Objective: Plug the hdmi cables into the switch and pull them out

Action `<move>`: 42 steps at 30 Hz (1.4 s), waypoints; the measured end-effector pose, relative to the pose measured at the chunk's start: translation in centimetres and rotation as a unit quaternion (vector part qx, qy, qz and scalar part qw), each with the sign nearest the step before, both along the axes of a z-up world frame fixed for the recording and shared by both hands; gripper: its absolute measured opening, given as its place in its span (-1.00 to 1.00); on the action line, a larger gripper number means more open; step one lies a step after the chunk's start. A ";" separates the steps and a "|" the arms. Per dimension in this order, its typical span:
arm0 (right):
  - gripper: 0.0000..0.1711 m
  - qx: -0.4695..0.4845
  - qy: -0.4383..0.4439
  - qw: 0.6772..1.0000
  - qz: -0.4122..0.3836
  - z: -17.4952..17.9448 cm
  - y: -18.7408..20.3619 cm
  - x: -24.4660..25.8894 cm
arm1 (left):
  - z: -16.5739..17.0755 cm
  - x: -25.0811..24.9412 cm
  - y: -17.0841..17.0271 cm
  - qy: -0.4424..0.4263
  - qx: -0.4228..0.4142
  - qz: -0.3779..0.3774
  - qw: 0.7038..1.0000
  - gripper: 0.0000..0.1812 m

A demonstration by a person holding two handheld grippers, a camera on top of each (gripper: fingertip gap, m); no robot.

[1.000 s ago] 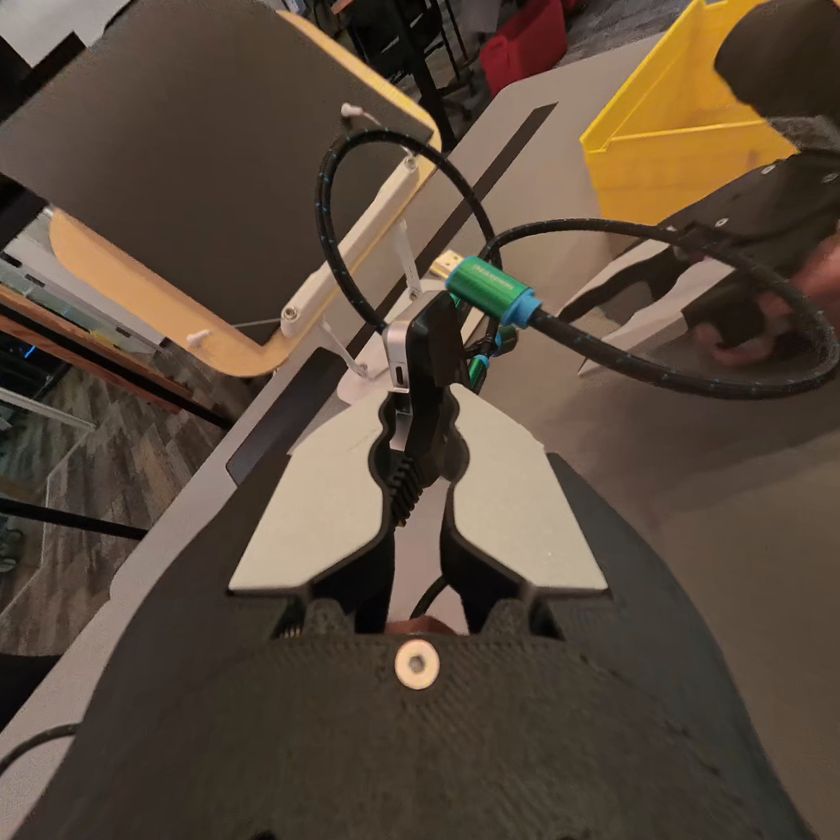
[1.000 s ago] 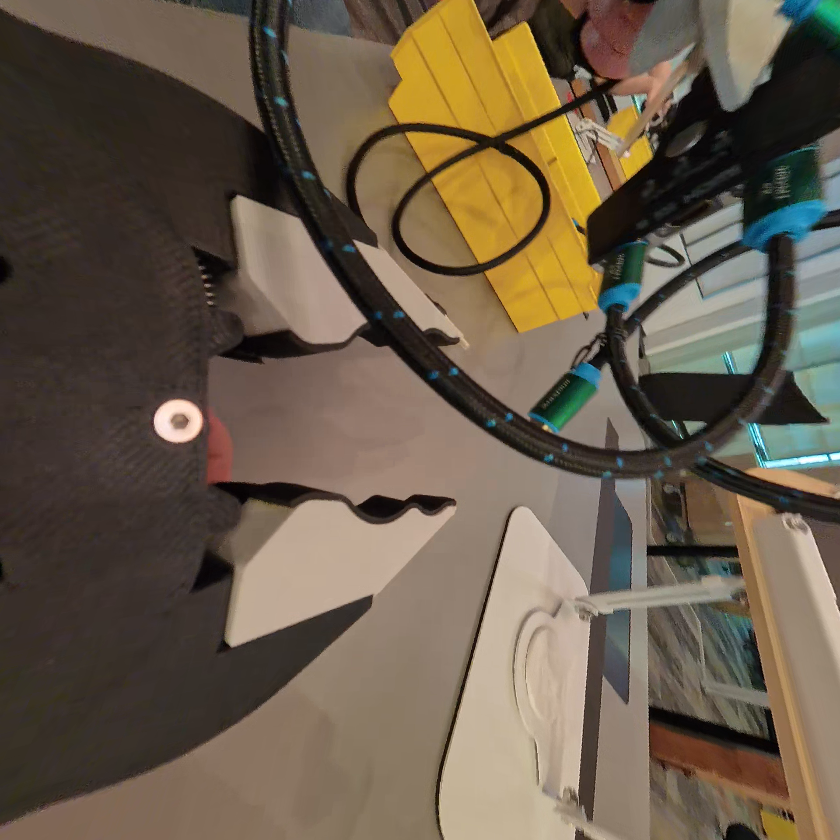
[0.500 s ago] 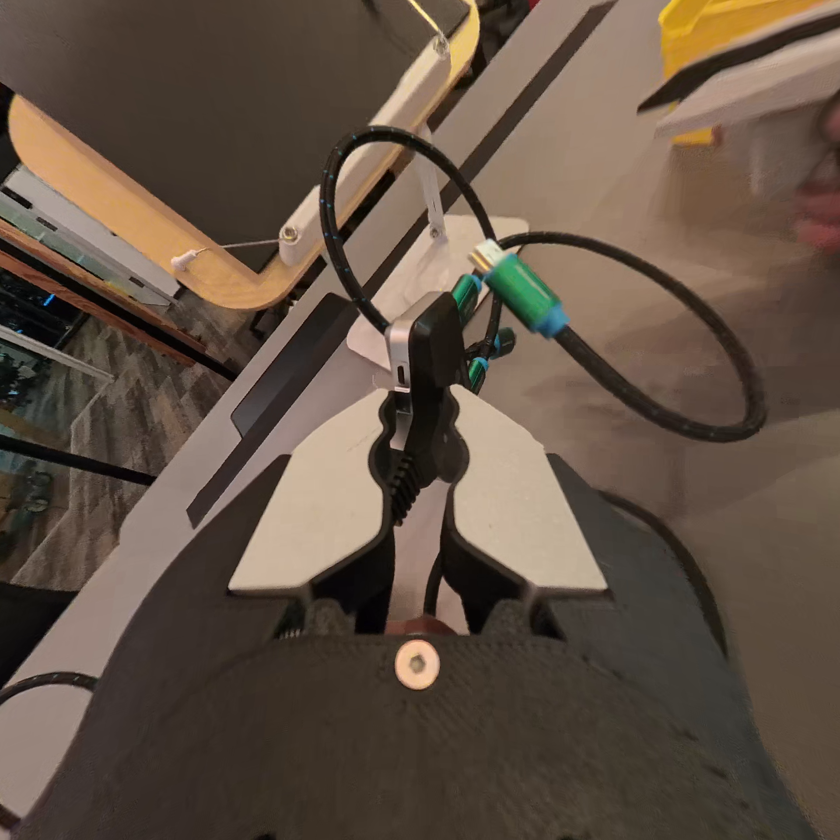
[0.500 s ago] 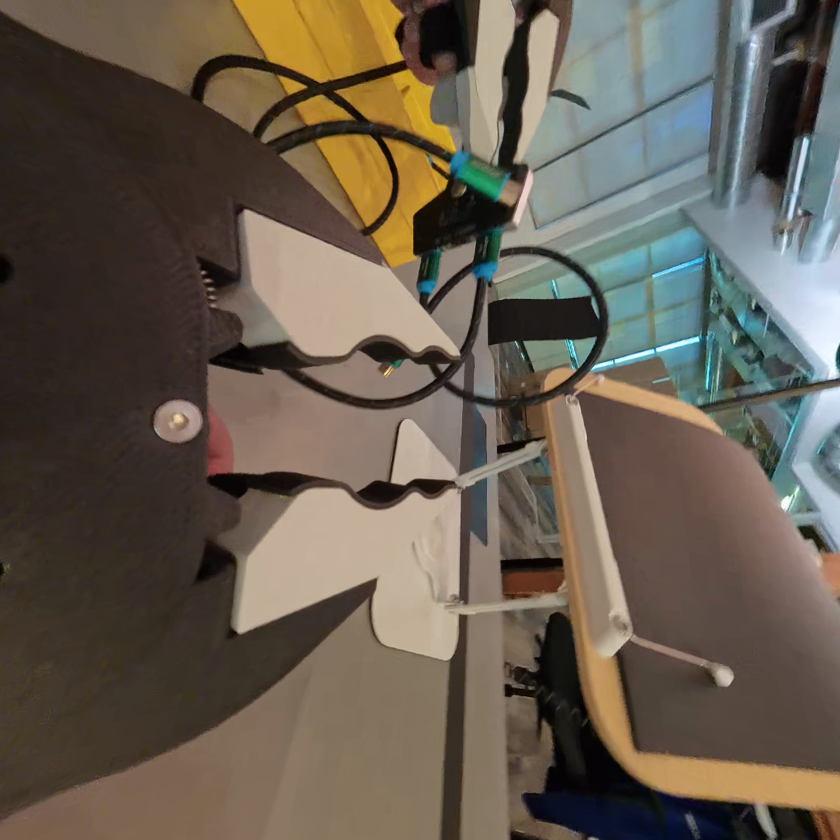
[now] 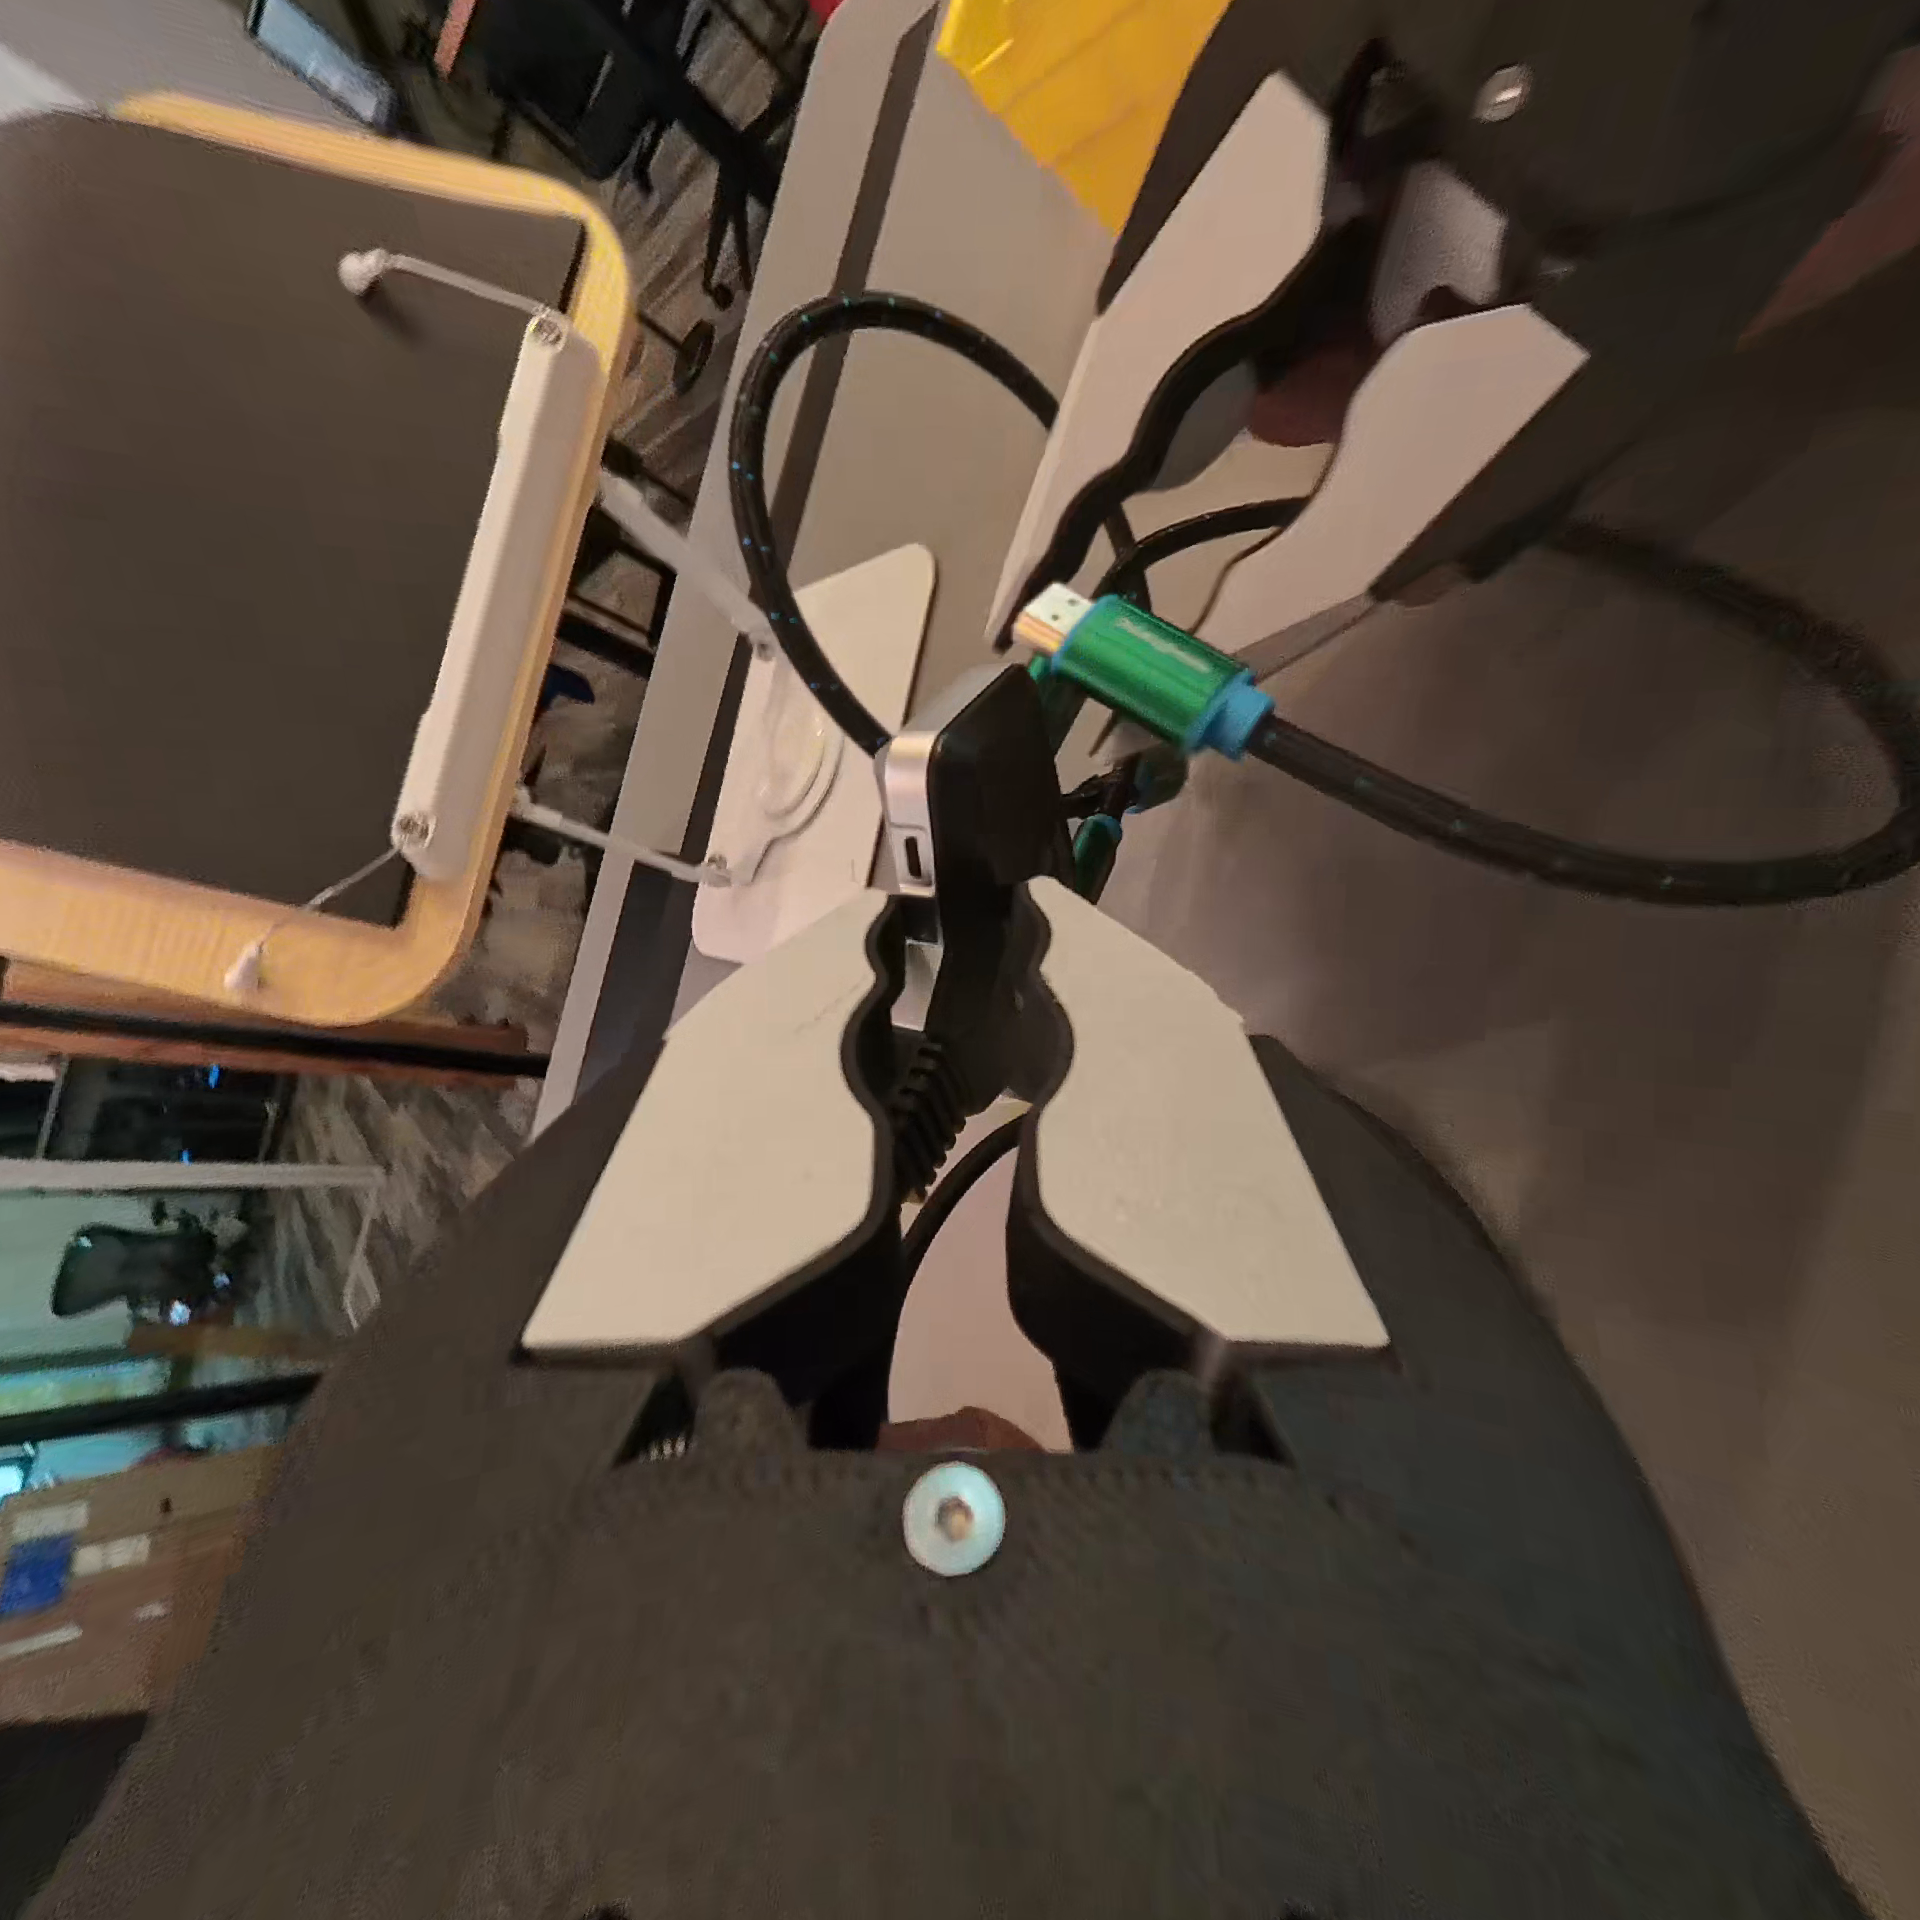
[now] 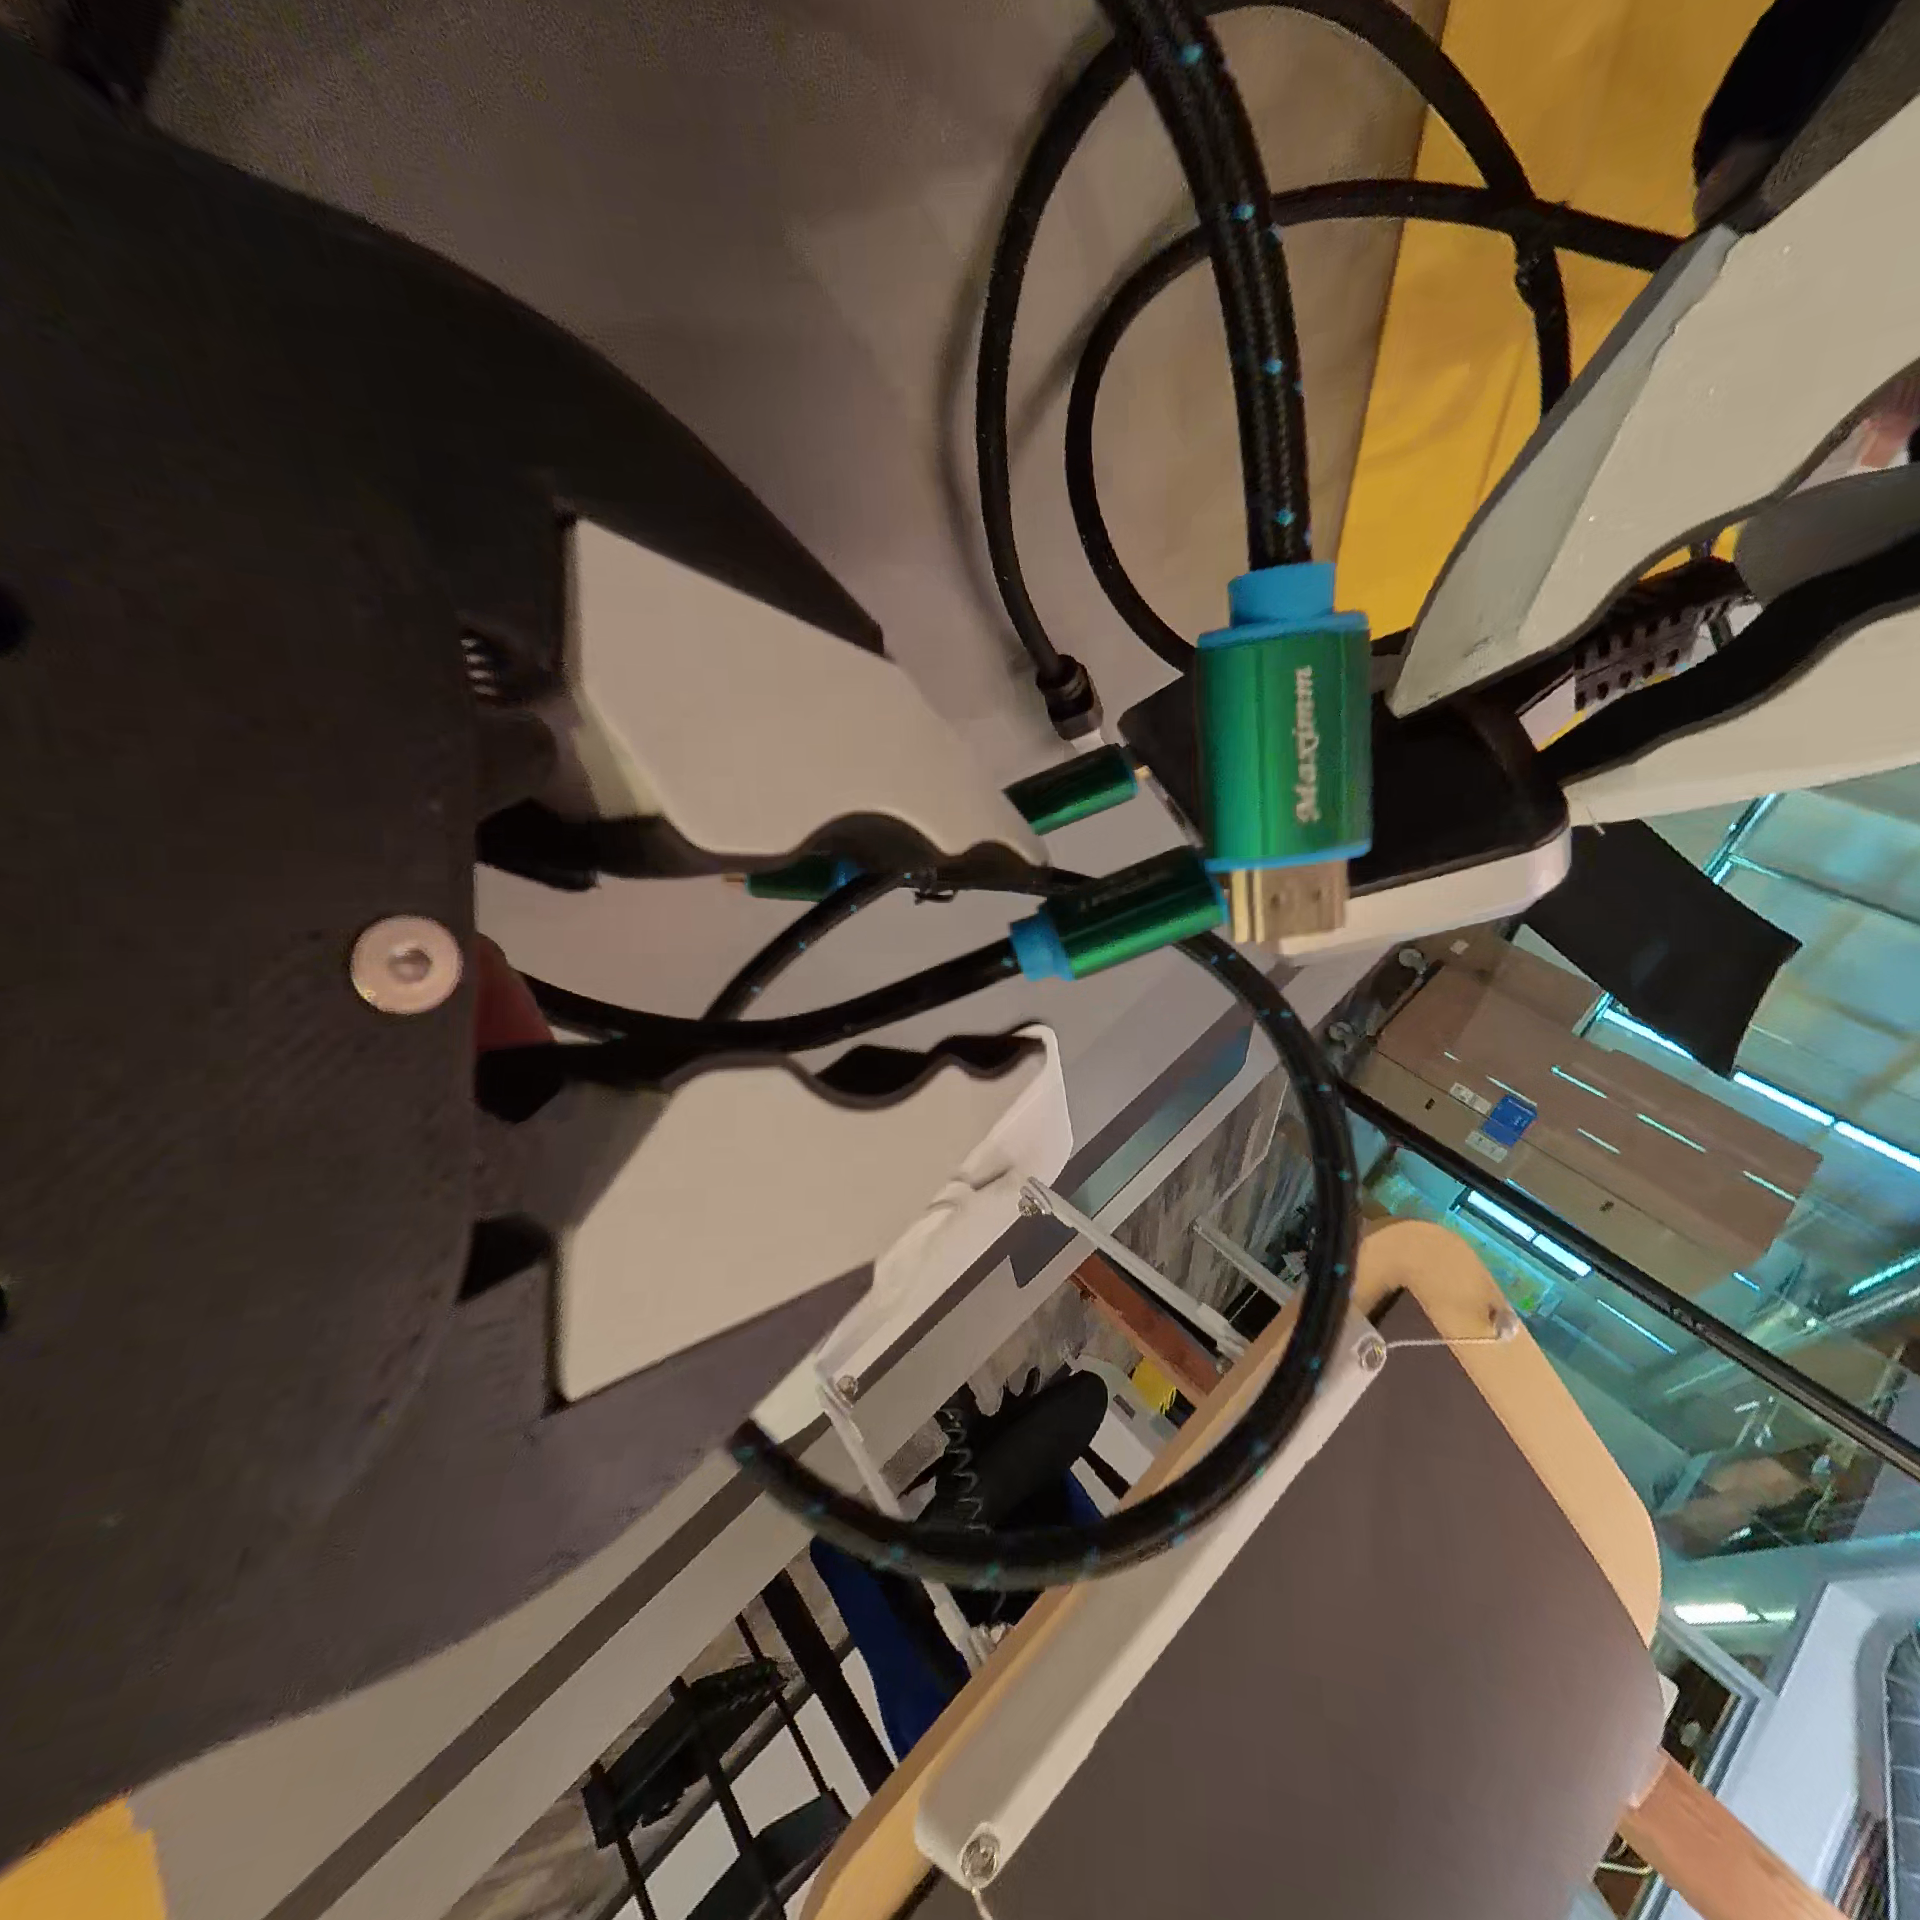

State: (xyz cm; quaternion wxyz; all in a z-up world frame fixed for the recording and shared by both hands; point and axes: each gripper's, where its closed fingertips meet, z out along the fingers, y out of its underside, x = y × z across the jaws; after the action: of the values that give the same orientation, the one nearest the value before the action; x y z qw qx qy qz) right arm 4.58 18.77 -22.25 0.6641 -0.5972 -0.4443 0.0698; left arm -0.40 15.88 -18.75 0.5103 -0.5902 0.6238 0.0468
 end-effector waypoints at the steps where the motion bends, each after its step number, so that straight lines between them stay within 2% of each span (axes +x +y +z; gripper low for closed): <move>1: -0.78 -0.002 -0.007 1.000 0.003 -0.2 -0.1 -0.1 | -0.2 0.3 -0.3 0.007 0.004 -0.010 1.000 -0.79; 5: -0.87 -0.014 -0.033 0.999 0.009 -1.1 -0.2 -0.2 | -0.8 0.5 -0.3 0.016 0.005 -0.013 1.000 -0.79; 10: -0.88 0.015 -0.058 0.998 -0.005 -1.0 -0.2 -0.1 | -0.5 0.1 -0.1 0.000 -0.047 0.004 0.999 -0.80; 16: -0.88 0.057 -0.084 0.994 -0.039 -0.4 0.3 0.6 | 3.0 -0.9 -0.6 -0.057 -0.133 0.032 0.989 -0.44; 22: -0.89 0.123 -0.131 0.982 -0.051 0.2 -0.3 0.0 | 4.1 -2.1 -1.0 -0.079 -0.232 0.058 0.968 -0.32; 24: -0.89 0.133 -0.143 0.980 -0.044 0.1 -0.6 -0.5 | 4.0 -2.4 -0.8 -0.056 -0.204 0.060 0.975 -0.32; 28: -0.89 0.091 -0.115 0.989 -0.007 -0.4 -1.3 -1.2 | 2.2 -2.7 -0.1 0.068 -0.083 0.066 0.992 -0.28; 33: -0.90 -0.004 -0.048 0.999 0.021 -0.9 -1.1 -0.8 | -0.6 -1.9 0.6 0.170 0.035 0.044 0.984 -0.19; 36: -0.90 -0.050 -0.020 0.998 0.043 -1.2 -1.3 -0.9 | -1.3 -1.0 1.0 0.207 0.119 0.033 0.970 -0.08; 42: -0.90 -0.102 0.004 0.991 0.089 -1.6 -2.3 -1.8 | -3.4 -0.3 1.8 0.251 0.160 0.037 0.954 0.34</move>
State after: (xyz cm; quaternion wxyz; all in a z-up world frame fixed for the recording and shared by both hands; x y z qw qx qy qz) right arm 2.77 16.47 -23.85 0.5928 -0.6193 -0.4837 0.1763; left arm -0.65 17.72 -22.17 0.4229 -0.4931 0.6936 0.3113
